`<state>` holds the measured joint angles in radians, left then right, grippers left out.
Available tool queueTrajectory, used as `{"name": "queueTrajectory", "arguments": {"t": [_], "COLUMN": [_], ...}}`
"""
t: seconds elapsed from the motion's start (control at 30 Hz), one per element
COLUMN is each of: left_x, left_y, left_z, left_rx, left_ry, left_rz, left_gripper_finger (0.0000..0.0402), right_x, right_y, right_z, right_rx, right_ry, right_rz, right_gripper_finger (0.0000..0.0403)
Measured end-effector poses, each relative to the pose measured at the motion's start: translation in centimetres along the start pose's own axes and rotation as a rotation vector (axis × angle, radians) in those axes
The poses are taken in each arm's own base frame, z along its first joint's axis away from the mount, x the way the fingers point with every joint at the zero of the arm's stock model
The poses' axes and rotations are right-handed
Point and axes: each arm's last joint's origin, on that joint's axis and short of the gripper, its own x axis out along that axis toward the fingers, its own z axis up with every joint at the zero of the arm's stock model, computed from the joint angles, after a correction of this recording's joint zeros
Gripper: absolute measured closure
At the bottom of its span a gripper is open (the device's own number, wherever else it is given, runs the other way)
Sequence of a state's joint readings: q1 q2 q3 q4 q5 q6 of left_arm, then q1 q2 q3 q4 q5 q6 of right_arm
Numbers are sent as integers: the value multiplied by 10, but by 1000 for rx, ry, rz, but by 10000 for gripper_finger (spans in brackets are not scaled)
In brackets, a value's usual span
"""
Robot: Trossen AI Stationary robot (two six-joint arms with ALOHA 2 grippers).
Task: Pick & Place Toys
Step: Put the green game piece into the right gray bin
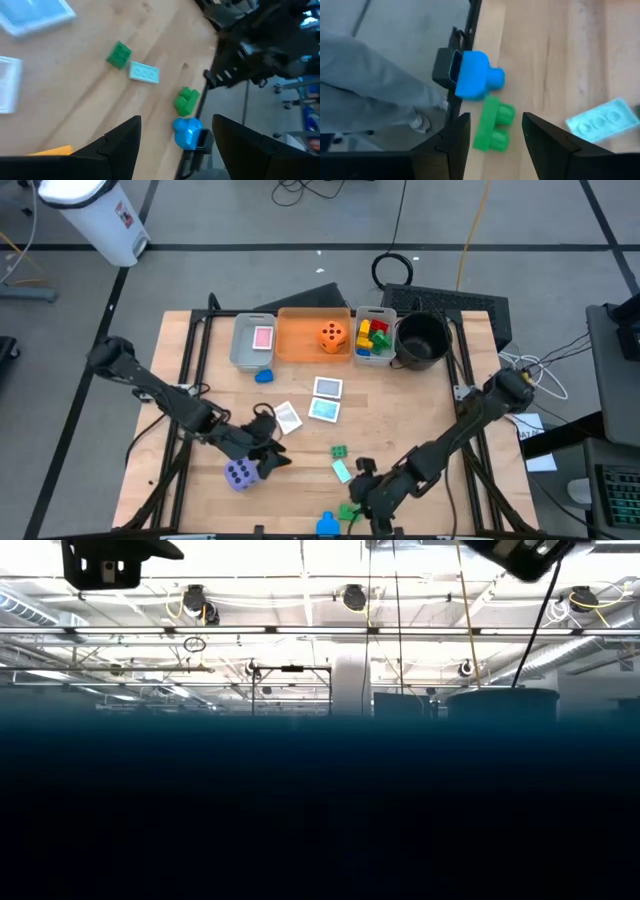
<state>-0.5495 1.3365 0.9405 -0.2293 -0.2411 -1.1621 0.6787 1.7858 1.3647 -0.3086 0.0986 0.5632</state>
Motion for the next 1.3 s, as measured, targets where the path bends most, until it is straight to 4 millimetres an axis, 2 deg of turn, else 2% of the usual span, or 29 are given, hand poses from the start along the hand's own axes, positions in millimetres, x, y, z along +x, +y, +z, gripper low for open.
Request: {"name": "queueTrajectory", "arguments": {"t": [0.1,0.3,0.53,0.77,1.0,1.3], "left_x": [15,39,54,54,54,53], "left_y": [-2,-3,-2,-2,-2,-2], "left_z": [-4,-14,-20,-22,-25,-26], "left_rx": [-1,-15,-26,9,62,75], "left_ry": [31,92,122,147,231,279], "left_rz": [-33,-83,-95,-107,-138,-160], "left_gripper_finger": [151,151,151,151,151,151], "right_x": [16,30,48,64,64,64], "right_y": [4,7,5,1,-7,-2], "right_z": [-1,-8,-21,-32,-36,-30], "right_rx": [6,23,71,98,98,165], "right_ry": [-22,-14,45,49,74,14], "right_rz": [49,50,11,-72,-172,-116], "right_gripper_finger": [234,234,234,234,234,234]}}
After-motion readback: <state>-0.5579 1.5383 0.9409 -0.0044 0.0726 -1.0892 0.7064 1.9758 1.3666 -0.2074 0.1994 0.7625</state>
